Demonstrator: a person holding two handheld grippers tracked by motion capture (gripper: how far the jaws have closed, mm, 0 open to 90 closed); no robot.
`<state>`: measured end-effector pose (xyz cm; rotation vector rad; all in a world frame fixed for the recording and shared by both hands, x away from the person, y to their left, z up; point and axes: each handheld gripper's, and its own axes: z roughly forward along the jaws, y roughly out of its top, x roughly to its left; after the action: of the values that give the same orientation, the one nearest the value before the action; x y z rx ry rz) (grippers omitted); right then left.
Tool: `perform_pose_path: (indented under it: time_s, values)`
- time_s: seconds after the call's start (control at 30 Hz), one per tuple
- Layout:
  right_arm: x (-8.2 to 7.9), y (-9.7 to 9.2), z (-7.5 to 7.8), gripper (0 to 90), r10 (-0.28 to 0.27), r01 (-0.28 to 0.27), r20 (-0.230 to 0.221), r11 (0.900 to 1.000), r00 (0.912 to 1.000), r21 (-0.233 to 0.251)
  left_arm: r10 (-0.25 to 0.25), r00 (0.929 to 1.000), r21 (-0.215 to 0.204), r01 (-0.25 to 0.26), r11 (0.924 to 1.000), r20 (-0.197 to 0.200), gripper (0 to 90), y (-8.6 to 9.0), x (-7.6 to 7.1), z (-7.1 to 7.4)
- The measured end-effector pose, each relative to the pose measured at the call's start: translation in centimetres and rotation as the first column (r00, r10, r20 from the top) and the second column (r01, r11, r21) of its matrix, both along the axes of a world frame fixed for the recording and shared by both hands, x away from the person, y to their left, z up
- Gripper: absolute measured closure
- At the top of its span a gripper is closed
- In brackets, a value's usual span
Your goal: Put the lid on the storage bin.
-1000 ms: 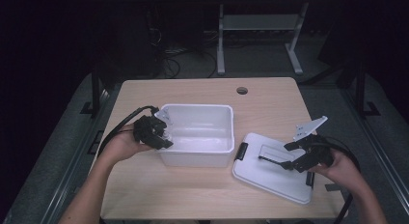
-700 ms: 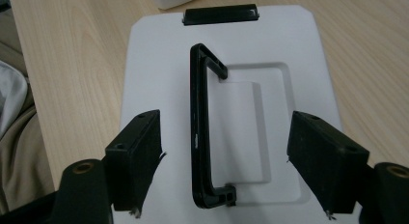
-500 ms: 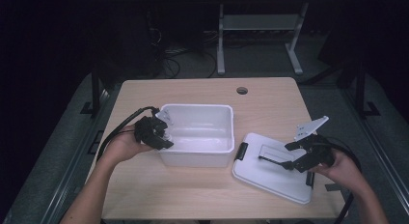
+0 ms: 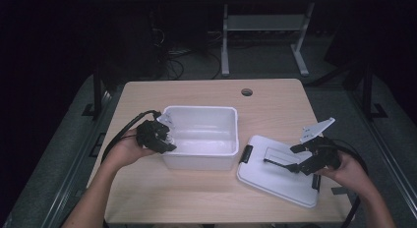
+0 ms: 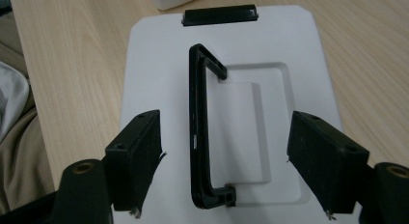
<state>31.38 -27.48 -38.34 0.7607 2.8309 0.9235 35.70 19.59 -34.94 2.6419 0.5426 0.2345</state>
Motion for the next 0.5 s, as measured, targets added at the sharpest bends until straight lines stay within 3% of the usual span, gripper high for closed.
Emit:
perform_pose_path:
  time_s: [0.5]
  values:
    - [0.09,0.1,0.35,27.4,0.001,-0.001,0.003,1.0,1.0,-0.006,-0.008,0.9998,-0.007,0.009,0.9999,0.017,62.5,0.27,-0.15,0.62]
